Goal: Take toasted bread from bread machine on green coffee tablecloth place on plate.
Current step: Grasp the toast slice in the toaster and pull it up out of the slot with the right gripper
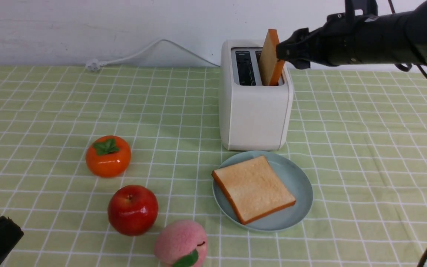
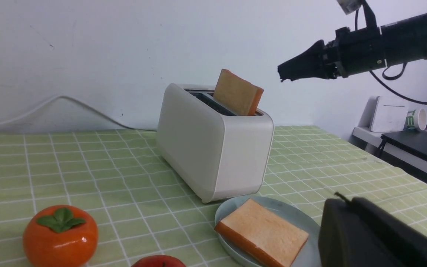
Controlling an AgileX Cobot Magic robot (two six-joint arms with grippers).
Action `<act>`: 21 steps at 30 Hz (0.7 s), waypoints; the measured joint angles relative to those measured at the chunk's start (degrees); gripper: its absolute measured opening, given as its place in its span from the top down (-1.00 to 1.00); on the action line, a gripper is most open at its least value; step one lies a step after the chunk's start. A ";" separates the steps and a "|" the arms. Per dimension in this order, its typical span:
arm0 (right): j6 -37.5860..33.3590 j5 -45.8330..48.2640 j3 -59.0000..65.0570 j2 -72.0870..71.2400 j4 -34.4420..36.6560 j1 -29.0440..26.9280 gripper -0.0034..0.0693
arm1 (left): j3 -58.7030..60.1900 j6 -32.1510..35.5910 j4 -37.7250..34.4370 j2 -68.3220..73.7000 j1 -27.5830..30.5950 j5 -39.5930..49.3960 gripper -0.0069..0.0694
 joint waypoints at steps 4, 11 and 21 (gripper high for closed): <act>0.00 -2.63 -4.84 6.38 0.36 0.93 -0.79 | 0.00 0.00 -0.23 0.02 0.00 -0.21 0.85; 0.00 -6.37 -8.13 11.99 0.79 0.96 -0.52 | 0.00 0.00 -0.29 0.02 0.00 -0.21 0.85; 0.00 -7.29 -8.57 14.11 1.02 0.96 0.11 | 0.00 0.00 -0.39 0.02 0.00 -0.21 0.85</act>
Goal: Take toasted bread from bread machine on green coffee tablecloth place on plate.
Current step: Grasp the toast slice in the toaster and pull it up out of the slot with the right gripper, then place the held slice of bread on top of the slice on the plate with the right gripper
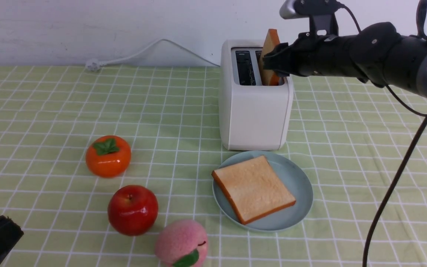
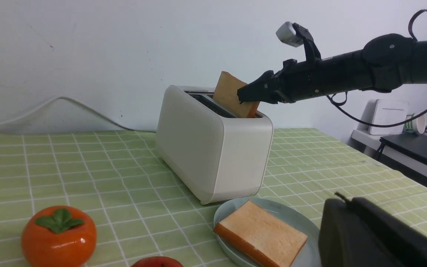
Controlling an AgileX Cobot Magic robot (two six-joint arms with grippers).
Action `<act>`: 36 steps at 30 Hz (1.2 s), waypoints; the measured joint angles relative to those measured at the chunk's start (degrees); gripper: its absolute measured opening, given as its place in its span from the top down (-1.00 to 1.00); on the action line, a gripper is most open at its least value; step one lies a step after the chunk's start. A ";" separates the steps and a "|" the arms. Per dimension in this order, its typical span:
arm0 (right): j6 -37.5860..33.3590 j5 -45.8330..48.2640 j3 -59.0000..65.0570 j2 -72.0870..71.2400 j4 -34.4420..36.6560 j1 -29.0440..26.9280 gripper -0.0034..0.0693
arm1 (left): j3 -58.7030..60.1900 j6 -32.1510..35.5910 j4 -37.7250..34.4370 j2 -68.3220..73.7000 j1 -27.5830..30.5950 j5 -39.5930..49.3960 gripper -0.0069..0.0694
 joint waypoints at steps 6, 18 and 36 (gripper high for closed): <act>0.00 -1.02 0.00 0.24 0.39 0.00 0.47 | 0.00 -0.05 -0.92 0.00 0.00 0.00 0.84; 0.00 -2.88 0.00 0.43 3.07 0.00 0.57 | 0.00 -0.05 -1.53 0.00 0.00 0.00 0.84; -2.69 16.28 -0.07 -26.92 1.36 -0.05 0.59 | 0.10 1.22 -1.58 0.00 0.00 0.27 0.82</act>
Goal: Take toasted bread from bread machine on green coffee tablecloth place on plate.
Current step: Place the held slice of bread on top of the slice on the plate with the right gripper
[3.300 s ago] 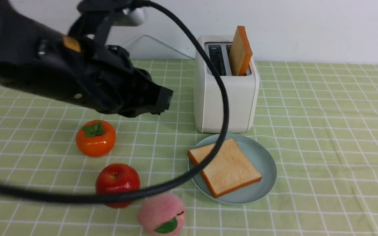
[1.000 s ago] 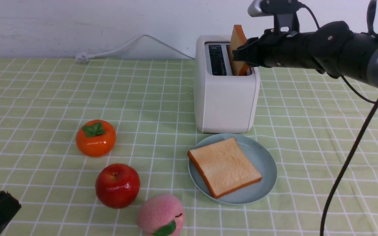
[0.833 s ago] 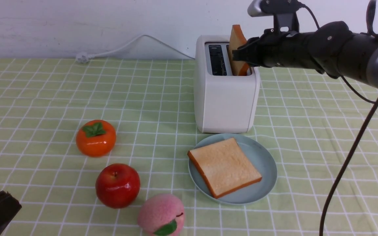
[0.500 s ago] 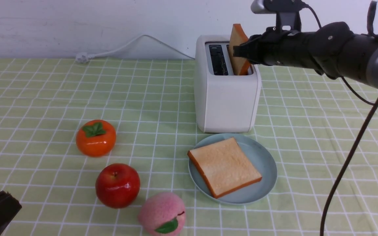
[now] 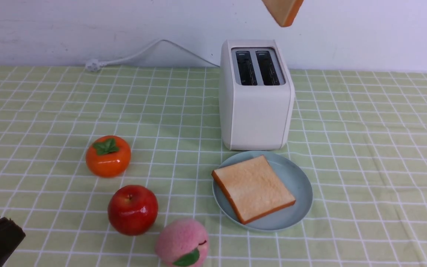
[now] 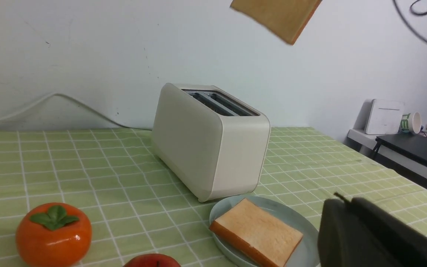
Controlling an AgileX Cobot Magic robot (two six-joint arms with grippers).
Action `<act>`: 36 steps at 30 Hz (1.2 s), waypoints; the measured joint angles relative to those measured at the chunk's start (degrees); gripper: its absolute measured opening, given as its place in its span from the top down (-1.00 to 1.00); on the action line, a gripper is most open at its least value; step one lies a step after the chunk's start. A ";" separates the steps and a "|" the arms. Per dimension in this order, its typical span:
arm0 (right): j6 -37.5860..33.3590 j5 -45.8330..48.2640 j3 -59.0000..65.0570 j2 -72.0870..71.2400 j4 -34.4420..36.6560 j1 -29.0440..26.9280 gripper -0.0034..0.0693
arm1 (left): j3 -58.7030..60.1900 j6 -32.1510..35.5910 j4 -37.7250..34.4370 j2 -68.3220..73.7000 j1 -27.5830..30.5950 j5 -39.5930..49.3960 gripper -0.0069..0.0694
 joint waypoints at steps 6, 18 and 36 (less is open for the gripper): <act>12.87 18.45 -0.03 -7.86 -12.01 0.00 0.59 | 0.00 0.12 0.00 0.00 0.00 0.07 0.81; 23.41 29.37 16.80 -5.80 -7.25 0.00 0.59 | 0.00 0.12 0.05 0.00 0.00 0.84 0.81; 11.56 20.83 18.34 15.86 9.32 -3.59 0.59 | 0.00 0.12 0.00 0.00 0.00 1.47 0.76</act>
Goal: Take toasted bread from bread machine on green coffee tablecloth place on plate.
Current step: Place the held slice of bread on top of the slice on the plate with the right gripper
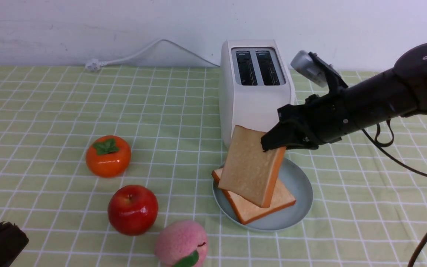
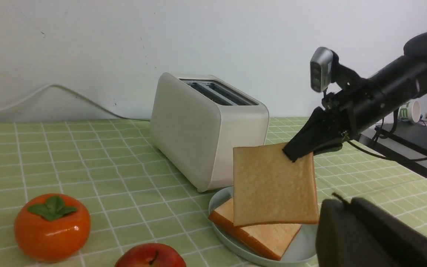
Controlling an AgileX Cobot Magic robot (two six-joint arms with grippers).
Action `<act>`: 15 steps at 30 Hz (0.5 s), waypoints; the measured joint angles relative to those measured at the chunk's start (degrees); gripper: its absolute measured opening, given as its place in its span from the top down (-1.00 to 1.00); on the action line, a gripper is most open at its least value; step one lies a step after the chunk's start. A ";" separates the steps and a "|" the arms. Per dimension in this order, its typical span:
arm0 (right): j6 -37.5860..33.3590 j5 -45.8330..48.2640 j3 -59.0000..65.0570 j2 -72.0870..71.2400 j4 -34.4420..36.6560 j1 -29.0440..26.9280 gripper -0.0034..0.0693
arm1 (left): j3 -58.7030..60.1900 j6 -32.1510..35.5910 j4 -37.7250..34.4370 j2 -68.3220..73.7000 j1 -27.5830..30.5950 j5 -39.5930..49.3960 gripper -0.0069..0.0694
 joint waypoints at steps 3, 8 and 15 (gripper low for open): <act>0.69 -0.27 0.00 0.30 -1.06 -0.28 0.54 | 0.00 0.00 0.00 0.00 0.00 0.05 0.76; 1.24 -0.84 0.00 0.35 -6.60 -0.39 0.05 | 0.00 0.00 0.00 0.00 0.00 0.22 0.74; 5.41 -1.25 -1.50 0.15 -20.88 -0.81 -0.56 | 0.00 0.00 0.00 0.00 0.00 0.22 0.74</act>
